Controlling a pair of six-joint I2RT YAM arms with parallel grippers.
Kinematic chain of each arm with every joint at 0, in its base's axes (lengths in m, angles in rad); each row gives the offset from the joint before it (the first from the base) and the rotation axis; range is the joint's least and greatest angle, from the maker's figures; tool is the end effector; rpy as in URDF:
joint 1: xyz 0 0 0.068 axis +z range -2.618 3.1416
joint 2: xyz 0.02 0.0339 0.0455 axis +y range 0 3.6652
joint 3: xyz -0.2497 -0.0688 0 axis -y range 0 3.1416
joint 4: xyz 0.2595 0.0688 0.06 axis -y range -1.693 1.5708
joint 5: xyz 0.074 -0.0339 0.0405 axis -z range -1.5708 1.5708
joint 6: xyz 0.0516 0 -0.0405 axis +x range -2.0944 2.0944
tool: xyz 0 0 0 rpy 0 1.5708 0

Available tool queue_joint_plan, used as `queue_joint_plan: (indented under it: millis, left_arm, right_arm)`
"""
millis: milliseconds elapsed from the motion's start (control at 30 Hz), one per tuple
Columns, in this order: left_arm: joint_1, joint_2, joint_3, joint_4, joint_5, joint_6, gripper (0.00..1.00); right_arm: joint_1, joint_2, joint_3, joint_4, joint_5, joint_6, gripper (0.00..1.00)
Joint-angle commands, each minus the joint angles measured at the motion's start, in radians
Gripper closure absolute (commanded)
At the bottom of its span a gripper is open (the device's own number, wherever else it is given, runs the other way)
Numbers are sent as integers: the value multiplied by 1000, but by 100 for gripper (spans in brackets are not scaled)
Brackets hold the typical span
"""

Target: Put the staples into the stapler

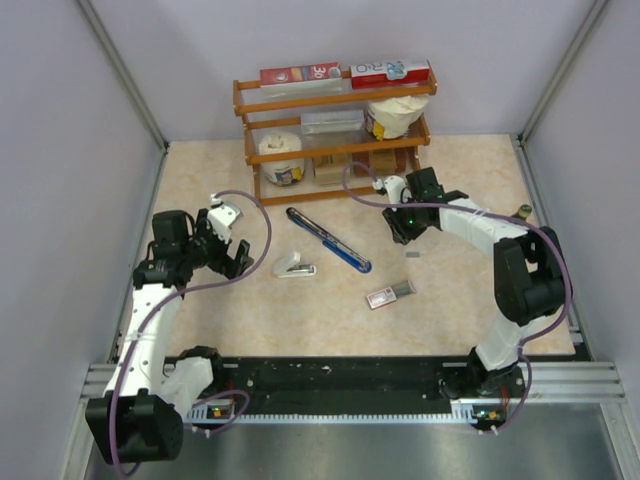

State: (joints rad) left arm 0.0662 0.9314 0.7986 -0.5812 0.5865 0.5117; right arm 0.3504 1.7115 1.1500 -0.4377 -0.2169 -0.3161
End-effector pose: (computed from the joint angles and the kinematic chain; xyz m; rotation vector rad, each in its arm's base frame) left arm 0.2260 -0.0136 0.2624 0.7631 2.0287 -0.3421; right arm 0.3474 0.1388 0.1687 -0.9146 2.3918 0.2915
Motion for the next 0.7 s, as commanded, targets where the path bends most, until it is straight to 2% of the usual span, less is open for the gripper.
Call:
queue_joint_plan:
  millis: [0, 333, 667]
  left_arm:
    - [4, -19, -1, 44, 32, 7, 1]
    - [6, -5, -6, 46, 41, 7, 1]
    - [6, -6, -12, 41, 50, 10, 1]
  right_arm:
    - [-14, 8, 71, -85, 45, -151, 64]
    - [-13, -55, 30, -206, 47, -463, 64]
    - [-13, 3, 30, -237, 44, -525, 64]
